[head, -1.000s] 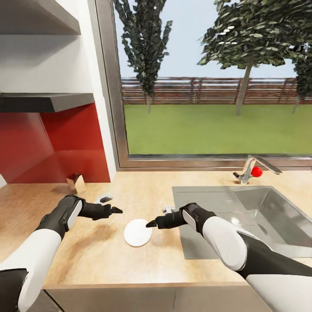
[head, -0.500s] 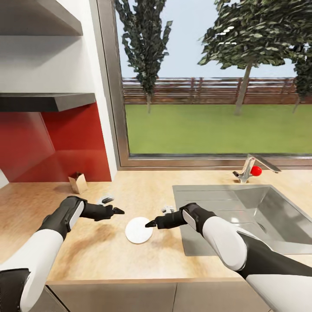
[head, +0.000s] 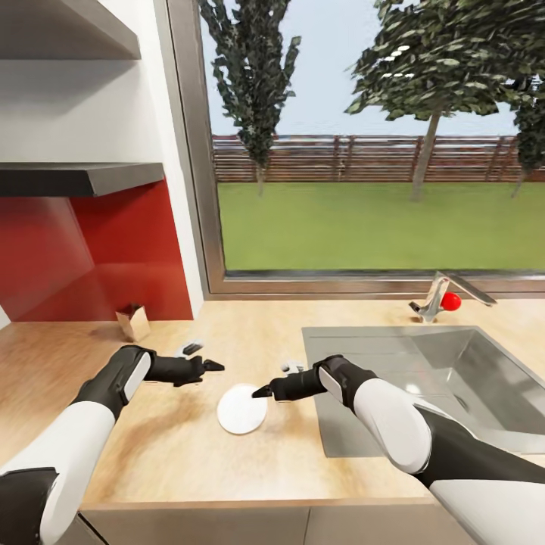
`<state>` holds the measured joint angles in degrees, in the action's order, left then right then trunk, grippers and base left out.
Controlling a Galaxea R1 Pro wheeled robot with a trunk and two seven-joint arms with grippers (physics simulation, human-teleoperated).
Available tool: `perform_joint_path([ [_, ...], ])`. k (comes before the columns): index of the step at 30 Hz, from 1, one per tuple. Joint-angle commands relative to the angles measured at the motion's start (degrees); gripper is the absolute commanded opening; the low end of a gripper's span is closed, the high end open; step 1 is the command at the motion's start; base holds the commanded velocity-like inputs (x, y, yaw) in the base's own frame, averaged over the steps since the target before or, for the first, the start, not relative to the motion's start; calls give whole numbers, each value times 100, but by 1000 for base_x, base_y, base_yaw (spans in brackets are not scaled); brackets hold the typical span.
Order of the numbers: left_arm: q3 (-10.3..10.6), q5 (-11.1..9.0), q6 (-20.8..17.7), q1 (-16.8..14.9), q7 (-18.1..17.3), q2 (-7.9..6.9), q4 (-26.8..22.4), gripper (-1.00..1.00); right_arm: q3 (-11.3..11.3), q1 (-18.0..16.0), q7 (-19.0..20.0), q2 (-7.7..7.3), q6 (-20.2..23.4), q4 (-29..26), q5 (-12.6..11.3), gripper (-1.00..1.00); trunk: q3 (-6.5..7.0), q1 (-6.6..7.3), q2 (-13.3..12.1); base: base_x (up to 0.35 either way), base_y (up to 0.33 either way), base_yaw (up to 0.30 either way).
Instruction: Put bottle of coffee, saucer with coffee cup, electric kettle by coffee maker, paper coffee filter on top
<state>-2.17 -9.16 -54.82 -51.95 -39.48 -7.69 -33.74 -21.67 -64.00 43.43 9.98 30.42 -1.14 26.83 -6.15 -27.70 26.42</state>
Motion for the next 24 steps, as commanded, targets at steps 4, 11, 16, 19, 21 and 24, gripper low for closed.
perform_joint_path([
  [4,-11,-56,-22,-7,0,32,4,100,-48,3,308,2,42,-10,50,100,-12,-6,11,55,0,0],
  [11,-11,-73,-20,-3,0,52,8,100,-48,62,353,2,42,-9,50,100,-12,-6,11,7,0,0],
  [16,-7,-69,-20,0,-10,94,8,100,-44,168,358,2,38,-9,50,100,-12,-6,11,1,0,0],
  [19,-3,-69,-17,1,-16,142,8,100,-45,247,435,2,23,-9,50,100,-12,-6,11,0,0,0],
  [21,-3,-69,-15,1,-20,156,8,100,-46,269,559,2,12,-9,50,100,-12,-6,11,0,0,0],
  [24,-3,-69,-12,1,-23,166,8,100,-48,287,713,2,3,-9,50,100,-12,-6,11,0,0,0],
])
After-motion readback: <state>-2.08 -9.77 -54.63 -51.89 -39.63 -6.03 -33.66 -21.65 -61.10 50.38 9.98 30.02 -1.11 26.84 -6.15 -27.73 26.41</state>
